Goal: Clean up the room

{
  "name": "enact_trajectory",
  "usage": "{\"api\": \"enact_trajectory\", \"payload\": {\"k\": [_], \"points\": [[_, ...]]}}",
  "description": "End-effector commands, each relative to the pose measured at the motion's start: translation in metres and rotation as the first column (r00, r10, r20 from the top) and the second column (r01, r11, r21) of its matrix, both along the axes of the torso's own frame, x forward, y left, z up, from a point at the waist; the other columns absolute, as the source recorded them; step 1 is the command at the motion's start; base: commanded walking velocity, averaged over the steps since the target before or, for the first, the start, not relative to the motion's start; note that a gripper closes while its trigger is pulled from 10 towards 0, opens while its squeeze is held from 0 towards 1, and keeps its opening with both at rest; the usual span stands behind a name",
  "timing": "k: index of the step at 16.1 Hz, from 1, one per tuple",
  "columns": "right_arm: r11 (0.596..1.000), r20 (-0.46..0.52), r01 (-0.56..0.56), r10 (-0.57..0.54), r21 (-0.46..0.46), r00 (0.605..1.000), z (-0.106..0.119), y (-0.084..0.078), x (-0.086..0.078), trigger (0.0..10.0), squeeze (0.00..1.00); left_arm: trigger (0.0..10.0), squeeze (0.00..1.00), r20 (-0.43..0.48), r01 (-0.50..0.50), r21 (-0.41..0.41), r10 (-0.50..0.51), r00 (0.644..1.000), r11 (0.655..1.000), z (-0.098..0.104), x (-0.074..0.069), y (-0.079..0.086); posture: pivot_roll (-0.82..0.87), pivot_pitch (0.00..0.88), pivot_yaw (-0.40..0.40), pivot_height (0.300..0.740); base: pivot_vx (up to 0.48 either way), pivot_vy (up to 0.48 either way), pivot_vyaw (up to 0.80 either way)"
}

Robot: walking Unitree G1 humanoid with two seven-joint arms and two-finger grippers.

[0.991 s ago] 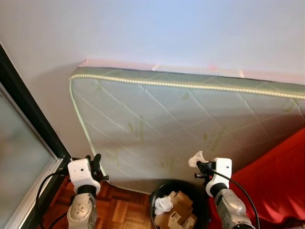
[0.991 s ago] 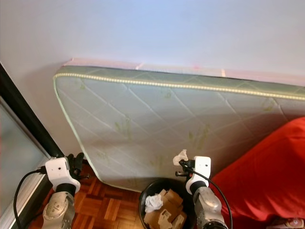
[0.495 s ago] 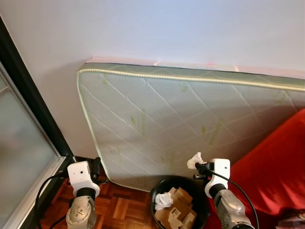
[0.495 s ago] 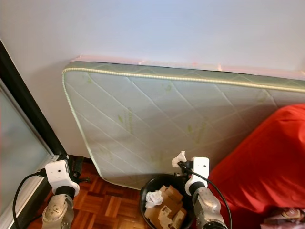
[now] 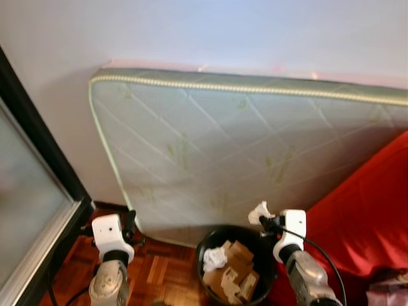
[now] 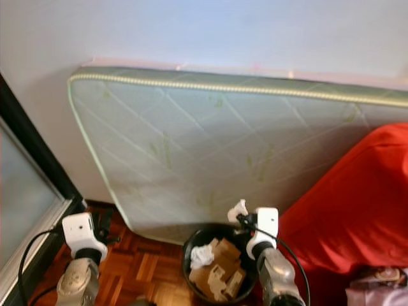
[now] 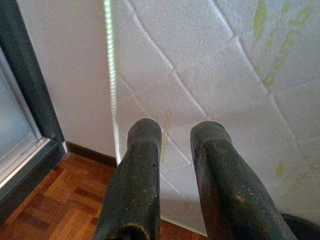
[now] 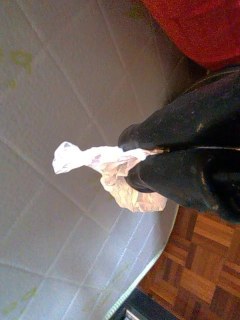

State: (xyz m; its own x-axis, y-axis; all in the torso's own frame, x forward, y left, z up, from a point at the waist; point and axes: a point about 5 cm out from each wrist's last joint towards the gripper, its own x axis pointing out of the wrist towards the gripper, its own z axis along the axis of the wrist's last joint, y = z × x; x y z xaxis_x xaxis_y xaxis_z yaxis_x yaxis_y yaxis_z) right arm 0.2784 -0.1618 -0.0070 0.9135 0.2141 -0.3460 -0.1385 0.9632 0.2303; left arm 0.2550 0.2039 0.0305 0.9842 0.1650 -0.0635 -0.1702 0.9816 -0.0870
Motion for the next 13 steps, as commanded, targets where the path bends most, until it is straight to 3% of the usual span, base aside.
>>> {"api": "enact_trajectory", "payload": {"k": [1, 13], "points": [[1.000, -0.016, -0.012, 0.012, -0.001, 1.000, -0.0014, 0.0014, -0.0002, 10.0, 0.00, 10.0, 0.00, 0.008, -0.010, -0.006, 0.010, 1.000, 1.000, 0.0033, 0.0018, 0.0012, 0.09, 0.000, -0.020, 0.657, 0.000, 0.000, 0.00], [0.997, -0.029, -0.072, 0.072, 0.002, 0.997, -0.0015, 0.0088, 0.0007, 10.0, 0.00, 10.0, 0.00, 0.011, -0.020, -0.008, 0.020, 1.000, 1.000, 0.0040, 0.0022, 0.0025, 0.09, 0.000, -0.025, 0.637, 0.000, 0.000, 0.00]]}}
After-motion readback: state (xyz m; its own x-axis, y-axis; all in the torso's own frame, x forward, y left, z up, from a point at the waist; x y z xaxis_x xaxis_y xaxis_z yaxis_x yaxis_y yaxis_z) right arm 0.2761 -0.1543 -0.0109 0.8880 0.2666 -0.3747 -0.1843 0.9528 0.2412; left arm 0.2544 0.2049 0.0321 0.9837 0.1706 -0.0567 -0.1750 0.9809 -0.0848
